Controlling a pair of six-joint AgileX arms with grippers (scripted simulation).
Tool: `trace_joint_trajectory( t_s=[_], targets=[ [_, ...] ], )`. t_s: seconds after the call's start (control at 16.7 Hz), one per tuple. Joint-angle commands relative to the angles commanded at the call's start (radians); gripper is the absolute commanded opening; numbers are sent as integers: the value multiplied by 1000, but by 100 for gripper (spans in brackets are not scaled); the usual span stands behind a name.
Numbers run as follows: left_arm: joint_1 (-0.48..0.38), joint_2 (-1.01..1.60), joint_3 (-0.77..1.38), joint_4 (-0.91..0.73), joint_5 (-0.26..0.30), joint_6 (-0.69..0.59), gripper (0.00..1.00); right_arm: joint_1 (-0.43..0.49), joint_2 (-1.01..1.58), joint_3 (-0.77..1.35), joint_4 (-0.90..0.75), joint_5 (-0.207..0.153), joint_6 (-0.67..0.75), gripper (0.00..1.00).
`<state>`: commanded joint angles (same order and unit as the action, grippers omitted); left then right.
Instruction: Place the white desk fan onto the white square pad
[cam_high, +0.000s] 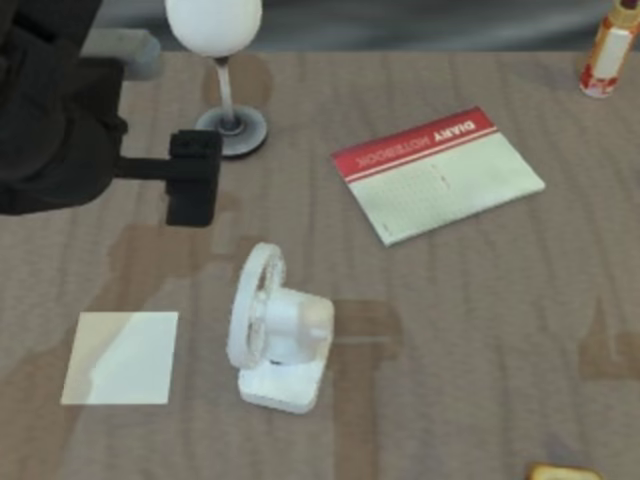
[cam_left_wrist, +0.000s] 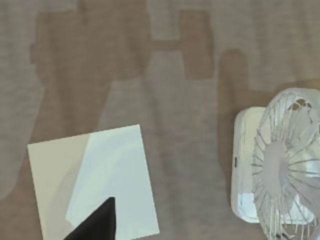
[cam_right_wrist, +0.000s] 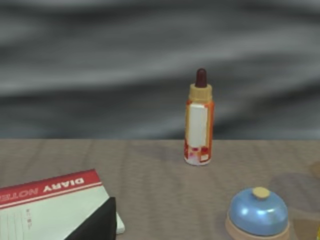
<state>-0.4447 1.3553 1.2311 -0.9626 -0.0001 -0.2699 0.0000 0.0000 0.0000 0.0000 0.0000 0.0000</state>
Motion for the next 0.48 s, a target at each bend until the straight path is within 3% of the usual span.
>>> trace_joint_trajectory(
  t_s=[0.48],
  targets=[
    [-164, 516, 439, -366, 0, -96, 100, 0, 0, 0, 0, 0, 0, 100]
  ],
)
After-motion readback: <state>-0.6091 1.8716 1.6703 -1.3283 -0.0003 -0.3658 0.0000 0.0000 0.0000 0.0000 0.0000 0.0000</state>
